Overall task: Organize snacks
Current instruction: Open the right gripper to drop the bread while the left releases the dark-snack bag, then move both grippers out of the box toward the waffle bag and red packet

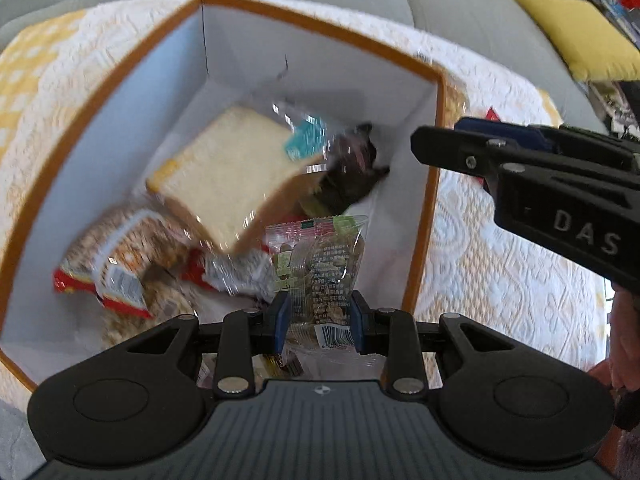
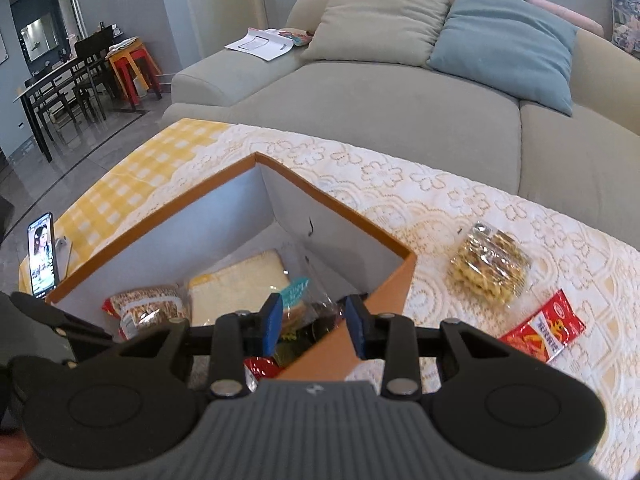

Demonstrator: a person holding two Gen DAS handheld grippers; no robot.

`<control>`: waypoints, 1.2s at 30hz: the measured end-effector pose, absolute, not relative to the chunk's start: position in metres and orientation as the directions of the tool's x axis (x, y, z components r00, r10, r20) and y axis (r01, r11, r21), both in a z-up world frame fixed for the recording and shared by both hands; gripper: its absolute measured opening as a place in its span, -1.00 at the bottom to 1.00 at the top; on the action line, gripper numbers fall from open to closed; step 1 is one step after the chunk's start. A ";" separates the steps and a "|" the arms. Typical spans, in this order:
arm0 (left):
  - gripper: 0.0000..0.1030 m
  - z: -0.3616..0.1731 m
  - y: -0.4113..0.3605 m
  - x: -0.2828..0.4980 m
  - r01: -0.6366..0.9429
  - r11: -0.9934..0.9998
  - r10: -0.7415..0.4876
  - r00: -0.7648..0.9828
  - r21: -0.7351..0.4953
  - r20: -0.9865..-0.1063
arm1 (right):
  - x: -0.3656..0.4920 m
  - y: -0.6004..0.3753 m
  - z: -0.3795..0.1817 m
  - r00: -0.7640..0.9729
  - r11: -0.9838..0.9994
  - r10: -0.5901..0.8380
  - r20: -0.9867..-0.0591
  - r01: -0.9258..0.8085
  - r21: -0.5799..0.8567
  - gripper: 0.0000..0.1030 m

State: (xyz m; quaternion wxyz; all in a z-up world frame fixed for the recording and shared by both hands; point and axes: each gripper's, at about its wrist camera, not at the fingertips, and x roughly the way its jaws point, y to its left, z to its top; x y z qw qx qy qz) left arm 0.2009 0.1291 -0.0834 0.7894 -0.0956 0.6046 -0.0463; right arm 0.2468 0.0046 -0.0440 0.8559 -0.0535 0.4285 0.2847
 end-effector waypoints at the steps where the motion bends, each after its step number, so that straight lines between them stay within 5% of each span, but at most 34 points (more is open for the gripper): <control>1: -0.33 -0.087 0.128 0.201 -0.051 0.979 -0.178 0.253 -0.197 -0.951 | 0.246 0.004 -0.046 0.459 0.828 0.451 -0.766 -0.536 0.166 -0.35; 7: -0.32 -0.096 0.141 0.202 -0.136 0.962 -0.204 0.219 -0.237 -0.954 | 0.239 0.002 -0.052 0.438 0.823 0.458 -0.774 -0.538 0.183 -0.35; 12: 0.07 -0.094 0.140 0.197 -0.148 0.961 -0.197 0.233 -0.235 -0.952 | 0.231 0.005 -0.053 0.418 0.810 0.465 -0.780 -0.557 0.184 -0.35; 18: 0.18 -0.084 0.143 0.185 -0.169 0.957 -0.186 0.256 -0.234 -0.948 | 0.222 0.004 -0.050 0.406 0.795 0.477 -0.780 -0.578 0.185 -0.33; 36: 0.19 -0.028 0.139 0.129 -0.290 0.930 -0.058 0.487 -0.224 -0.872 | 0.171 -0.050 -0.024 0.496 0.836 0.491 -0.716 -0.501 0.226 -0.12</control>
